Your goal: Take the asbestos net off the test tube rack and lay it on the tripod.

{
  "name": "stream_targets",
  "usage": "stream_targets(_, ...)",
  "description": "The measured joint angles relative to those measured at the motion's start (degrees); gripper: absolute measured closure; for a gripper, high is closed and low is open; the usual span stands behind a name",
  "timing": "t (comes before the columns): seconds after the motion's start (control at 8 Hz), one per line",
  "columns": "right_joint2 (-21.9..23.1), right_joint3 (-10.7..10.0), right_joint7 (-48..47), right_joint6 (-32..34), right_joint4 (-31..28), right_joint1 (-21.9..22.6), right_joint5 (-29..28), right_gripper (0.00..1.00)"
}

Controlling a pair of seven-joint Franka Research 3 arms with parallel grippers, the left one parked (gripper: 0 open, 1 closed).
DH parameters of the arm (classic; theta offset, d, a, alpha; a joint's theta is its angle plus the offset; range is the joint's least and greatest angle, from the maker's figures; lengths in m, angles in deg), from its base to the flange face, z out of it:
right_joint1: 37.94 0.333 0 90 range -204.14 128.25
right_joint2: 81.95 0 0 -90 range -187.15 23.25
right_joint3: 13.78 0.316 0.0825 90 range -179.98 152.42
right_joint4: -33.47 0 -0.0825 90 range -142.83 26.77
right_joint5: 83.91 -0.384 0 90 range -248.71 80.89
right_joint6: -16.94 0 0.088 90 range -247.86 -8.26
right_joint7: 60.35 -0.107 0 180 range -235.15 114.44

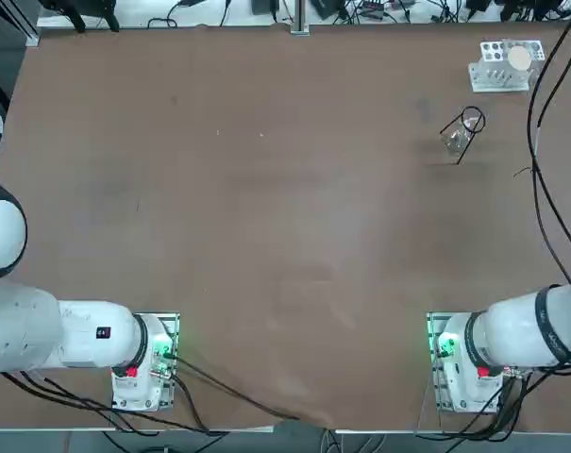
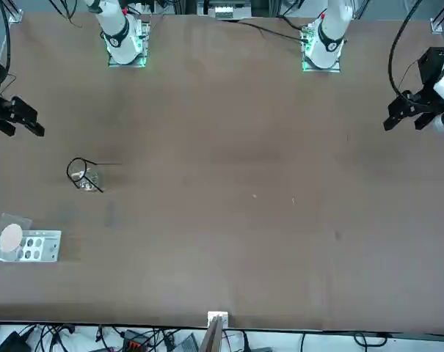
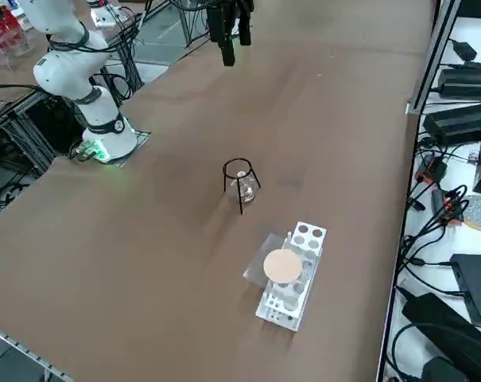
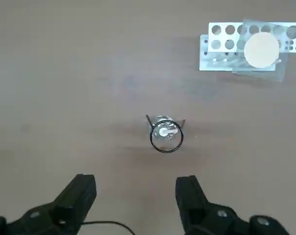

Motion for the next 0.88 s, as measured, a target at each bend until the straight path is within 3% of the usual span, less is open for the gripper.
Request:
stream_targets(0.25,-0.53,-0.1,2.75,-0.11,-0.01,-0.35,1.64,0.0)
stream_targets(0.5,-2.02,-0.51,13.45,-2.28,-0.33,-2.57,2.48,0.0)
stream_targets(0.88,-4.61,-0.81,30.0,-12.93,-4.82,-7.51,2.55,0.0)
